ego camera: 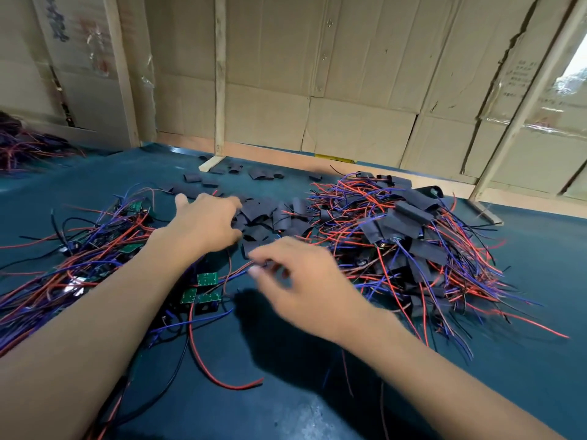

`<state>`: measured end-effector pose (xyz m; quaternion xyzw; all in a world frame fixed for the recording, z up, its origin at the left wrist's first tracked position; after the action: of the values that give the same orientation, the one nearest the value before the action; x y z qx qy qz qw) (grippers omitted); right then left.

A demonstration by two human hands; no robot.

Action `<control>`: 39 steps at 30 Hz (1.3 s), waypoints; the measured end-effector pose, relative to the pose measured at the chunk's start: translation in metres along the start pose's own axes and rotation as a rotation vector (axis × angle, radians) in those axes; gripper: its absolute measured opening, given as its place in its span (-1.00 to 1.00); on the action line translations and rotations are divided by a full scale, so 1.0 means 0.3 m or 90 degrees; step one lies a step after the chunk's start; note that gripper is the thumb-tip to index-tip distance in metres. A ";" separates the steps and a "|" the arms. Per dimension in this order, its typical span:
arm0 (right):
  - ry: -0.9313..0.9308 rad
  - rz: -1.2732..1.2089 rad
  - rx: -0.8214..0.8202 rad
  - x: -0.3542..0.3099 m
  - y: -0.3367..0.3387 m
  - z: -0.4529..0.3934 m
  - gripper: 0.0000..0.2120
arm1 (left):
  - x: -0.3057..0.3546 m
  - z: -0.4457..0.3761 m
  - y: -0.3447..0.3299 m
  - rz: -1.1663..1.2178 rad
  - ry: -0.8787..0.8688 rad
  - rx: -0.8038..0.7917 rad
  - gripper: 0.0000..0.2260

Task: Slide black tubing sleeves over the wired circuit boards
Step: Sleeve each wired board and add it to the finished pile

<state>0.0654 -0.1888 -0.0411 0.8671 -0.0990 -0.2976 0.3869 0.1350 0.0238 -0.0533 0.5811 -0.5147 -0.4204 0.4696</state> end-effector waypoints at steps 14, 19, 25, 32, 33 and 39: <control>0.225 0.217 -0.131 -0.128 -0.086 -0.095 -0.79 | -0.028 -0.011 0.011 0.180 0.143 0.011 -0.26; 0.181 0.063 -0.046 -0.092 0.050 -0.142 -0.86 | 0.025 0.037 0.101 0.505 0.066 0.231 -0.24; 0.046 -0.286 0.032 -0.001 0.223 -0.212 -0.87 | 0.072 0.077 0.126 0.755 0.043 0.378 -0.40; -0.111 -0.785 0.207 0.172 0.394 -0.156 -0.95 | 0.154 0.096 0.117 0.679 -0.146 0.285 -0.43; -0.127 -0.810 0.218 0.196 0.388 -0.129 -0.94 | 0.168 0.100 0.118 0.663 -0.187 0.264 -0.42; -0.129 -0.830 0.271 0.256 0.362 -0.015 -0.93 | 0.217 0.121 0.121 0.599 -0.346 0.233 -0.40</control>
<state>0.1362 -0.2909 0.0069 0.7745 0.3507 -0.5229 -0.0603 0.1000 -0.0461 -0.0255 0.2328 -0.8846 -0.2044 0.3486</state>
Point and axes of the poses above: each hand's wrist, its own z-axis away from the middle knuckle, its own y-axis out of the back of the hand, x = y × z, the point moved 3 cm from there along -z, towards the middle knuckle, and after that the axes turned 7 degrees about -y, right-handed, at the moved point
